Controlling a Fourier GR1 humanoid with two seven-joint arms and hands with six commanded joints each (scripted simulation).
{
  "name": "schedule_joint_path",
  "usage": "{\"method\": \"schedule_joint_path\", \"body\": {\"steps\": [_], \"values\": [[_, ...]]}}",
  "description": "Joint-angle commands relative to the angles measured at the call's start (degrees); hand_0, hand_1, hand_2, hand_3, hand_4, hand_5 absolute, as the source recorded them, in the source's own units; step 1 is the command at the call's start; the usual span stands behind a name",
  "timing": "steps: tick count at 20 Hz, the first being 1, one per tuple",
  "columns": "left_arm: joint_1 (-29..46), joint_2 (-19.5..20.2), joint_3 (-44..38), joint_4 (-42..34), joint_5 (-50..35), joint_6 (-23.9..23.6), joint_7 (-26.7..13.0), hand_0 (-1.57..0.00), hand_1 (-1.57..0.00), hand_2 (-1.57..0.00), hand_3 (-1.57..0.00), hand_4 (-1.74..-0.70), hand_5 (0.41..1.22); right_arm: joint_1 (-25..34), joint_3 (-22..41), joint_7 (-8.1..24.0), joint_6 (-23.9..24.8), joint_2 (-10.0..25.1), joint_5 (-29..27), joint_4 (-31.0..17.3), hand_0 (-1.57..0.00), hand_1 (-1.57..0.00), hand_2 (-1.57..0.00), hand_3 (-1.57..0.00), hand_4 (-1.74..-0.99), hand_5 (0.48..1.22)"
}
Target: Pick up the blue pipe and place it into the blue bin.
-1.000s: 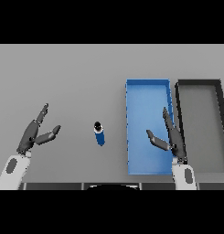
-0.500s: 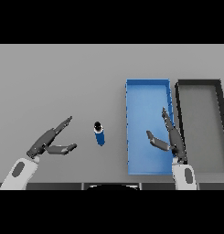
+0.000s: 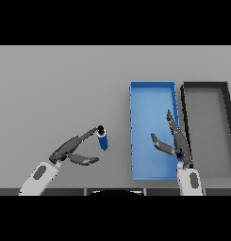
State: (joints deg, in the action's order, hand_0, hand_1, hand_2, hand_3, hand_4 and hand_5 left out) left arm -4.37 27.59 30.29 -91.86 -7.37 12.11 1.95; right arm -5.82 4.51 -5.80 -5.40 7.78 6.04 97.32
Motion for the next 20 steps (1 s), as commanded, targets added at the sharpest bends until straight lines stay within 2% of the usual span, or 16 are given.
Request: {"method": "schedule_joint_path", "body": {"steps": [1,3,6,10,12,13,14,15,16,17,18,20], "values": [[0.08,-0.55,0.54,0.26,0.72,-0.28,0.34,0.00,0.00,0.00,0.00,-1.12,0.446,-0.21,-0.15,0.57,0.05,0.18,-0.12,0.56,0.00,0.00,0.00,0.00,-1.271,0.616],[-1.87,-3.76,1.68,2.59,1.67,-1.27,-1.22,0.00,0.00,0.00,0.00,-1.11,0.447,-1.60,-0.06,-0.09,0.02,0.14,0.10,1.07,0.00,0.00,0.00,0.00,-1.276,0.613],[-5.33,-6.79,1.34,6.96,-0.06,0.29,-1.58,0.00,0.00,0.00,0.00,-1.12,0.448,-1.69,-0.40,0.03,-0.19,0.10,-0.66,1.55,0.00,0.00,0.00,0.00,-1.274,0.605],[-7.92,-10.14,2.97,11.99,3.95,-1.41,1.61,0.00,0.00,0.00,0.00,-1.07,0.445,-1.97,-0.32,0.21,0.02,0.21,-0.03,1.56,0.00,0.00,0.00,0.00,-1.267,0.598],[-8.27,-11.67,2.69,12.74,2.50,-0.68,2.91,0.00,0.00,0.00,0.00,-1.09,0.477,-1.38,-0.71,0.93,-0.02,0.22,-0.32,0.61,0.00,0.00,0.00,0.00,-1.264,0.598],[-9.00,-12.52,2.09,13.90,1.63,-0.45,2.97,0.00,0.00,-0.02,-0.02,-1.11,0.507,-1.66,-0.68,0.21,0.17,-0.01,-0.26,0.73,0.00,0.00,0.00,0.00,-1.267,0.600],[-9.04,-13.53,1.68,14.28,0.83,-0.73,3.18,0.00,-0.03,-0.11,-0.10,-1.14,0.550,-1.87,-0.56,-0.06,0.17,-0.10,-0.22,1.00,0.00,0.00,0.00,0.00,-1.266,0.601],[-9.16,-14.99,1.42,15.29,0.06,-0.89,3.28,-0.02,-0.16,-0.29,-0.26,-1.21,0.607,-1.94,-0.53,0.06,0.10,0.17,-0.14,1.46,0.00,0.00,0.00,0.00,-1.261,0.600],[-9.59,-16.50,0.74,16.16,-1.22,-1.06,2.81,-0.19,-0.35,-0.48,-0.52,-1.25,0.730,-1.44,-0.43,0.56,0.30,-0.08,0.18,0.71,0.00,0.00,0.00,0.00,-1.260,0.600],[-9.22,-17.26,0.53,16.31,-1.61,-1.64,3.05,-0.44,-0.59,-0.70,-0.72,-1.35,0.828,-0.81,-0.87,0.33,0.07,0.30,-0.11,-0.03,0.00,0.00,0.00,0.00,-1.259,0.602],[-8.65,-17.29,0.59,16.62,-1.22,-2.01,3.91,-0.67,-0.79,-0.87,-0.88,-1.42,0.906,-1.36,-0.78,-0.65,-0.13,0.49,-0.09,0.37,0.00,0.00,0.00,0.00,-1.259,0.605],[-7.68,-18.43,0.84,15.22,-1.20,-2.55,4.62,-0.99,-1.07,-1.12,-1.10,-1.53,1.020,-1.58,-0.50,-0.46,-0.05,0.00,-0.22,0.89,0.00,0.00,0.00,0.00,-1.262,0.611]]}}
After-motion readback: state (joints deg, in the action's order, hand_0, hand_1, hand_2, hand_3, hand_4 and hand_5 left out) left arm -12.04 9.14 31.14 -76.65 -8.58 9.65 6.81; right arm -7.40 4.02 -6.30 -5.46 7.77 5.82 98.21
